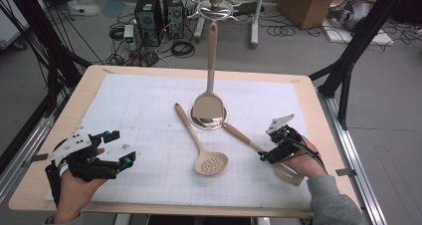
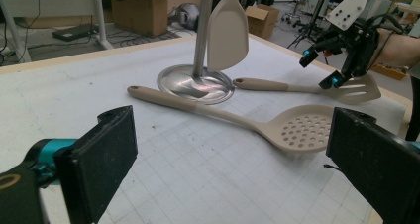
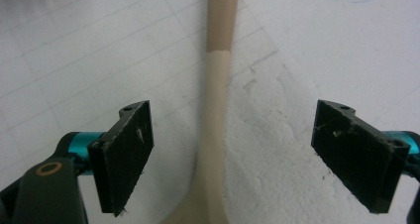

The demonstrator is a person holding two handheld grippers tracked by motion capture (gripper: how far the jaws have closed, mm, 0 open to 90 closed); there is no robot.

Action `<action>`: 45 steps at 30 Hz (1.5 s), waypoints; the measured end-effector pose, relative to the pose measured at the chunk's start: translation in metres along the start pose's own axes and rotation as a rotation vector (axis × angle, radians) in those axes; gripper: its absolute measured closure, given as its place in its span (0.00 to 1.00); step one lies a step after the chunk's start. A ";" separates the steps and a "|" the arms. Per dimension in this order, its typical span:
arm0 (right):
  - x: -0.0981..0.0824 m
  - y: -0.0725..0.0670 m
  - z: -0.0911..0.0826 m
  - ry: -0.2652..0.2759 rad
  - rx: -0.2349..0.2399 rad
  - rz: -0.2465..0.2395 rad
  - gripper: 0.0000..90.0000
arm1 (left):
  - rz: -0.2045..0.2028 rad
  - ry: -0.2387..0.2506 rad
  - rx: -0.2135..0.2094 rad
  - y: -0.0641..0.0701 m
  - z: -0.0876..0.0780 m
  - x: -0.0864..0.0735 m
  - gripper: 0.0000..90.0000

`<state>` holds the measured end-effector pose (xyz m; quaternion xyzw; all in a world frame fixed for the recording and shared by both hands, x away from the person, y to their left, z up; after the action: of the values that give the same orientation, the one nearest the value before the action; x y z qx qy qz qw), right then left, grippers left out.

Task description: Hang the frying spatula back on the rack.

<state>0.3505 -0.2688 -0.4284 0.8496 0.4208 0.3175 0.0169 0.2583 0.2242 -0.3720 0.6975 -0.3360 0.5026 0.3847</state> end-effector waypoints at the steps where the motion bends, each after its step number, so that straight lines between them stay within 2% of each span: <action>1: -0.001 -0.001 0.001 0.001 0.001 -0.001 0.18 | 0.001 -0.001 0.000 0.000 0.001 0.000 0.07; 5: -0.005 -0.007 0.004 -0.018 -0.001 -0.003 0.19 | 0.001 -0.006 -0.009 0.000 0.004 0.000 0.07; 10: -0.005 -0.011 0.007 -0.039 -0.004 -0.043 0.22 | 0.001 -0.002 -0.016 -0.001 0.005 0.001 0.07; 15: -0.007 -0.012 0.014 -0.098 -0.021 -0.060 0.27 | -0.001 0.006 -0.021 -0.001 0.005 0.002 0.07; 20: -0.007 -0.010 0.015 -0.092 0.034 -0.033 0.38 | 0.002 0.004 -0.017 -0.002 0.005 0.002 0.07; 24: -0.010 -0.009 0.013 -0.081 0.049 -0.015 0.46 | -0.003 0.005 -0.014 -0.002 0.004 0.001 0.07; 29: -0.015 -0.006 0.013 -0.068 0.074 0.032 0.51 | -0.001 0.003 -0.014 -0.002 0.004 0.001 0.07; 30: -0.016 -0.006 0.013 -0.064 0.080 0.029 0.53 | -0.006 0.006 -0.015 -0.002 0.005 0.001 0.07; 36: -0.017 -0.007 0.011 -0.052 0.092 0.042 0.62 | -0.003 0.002 -0.015 -0.002 0.005 0.001 0.07; 38: -0.019 -0.004 0.011 -0.051 0.075 0.057 0.63 | -0.005 0.003 -0.014 -0.002 0.005 0.001 0.07; 41: -0.020 -0.003 0.012 -0.054 0.078 0.078 0.65 | -0.003 -0.003 -0.015 -0.003 0.005 0.000 0.07; 45: -0.020 -0.001 0.012 -0.061 0.067 0.106 0.73 | -0.002 -0.007 -0.017 -0.002 0.007 0.000 0.07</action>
<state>0.3477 -0.2797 -0.4490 0.8800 0.3850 0.2777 -0.0153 0.2631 0.2195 -0.3739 0.6962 -0.3409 0.4971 0.3898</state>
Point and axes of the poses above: each handheld gripper's, and its own axes: z roughly forward along the jaws, x roughly out of its top, y roughly to its right, the point moved 3 cm from there along z, roughly forward along the jaws, and after that the axes turned 14 degrees about -x, right-handed, at the moved point
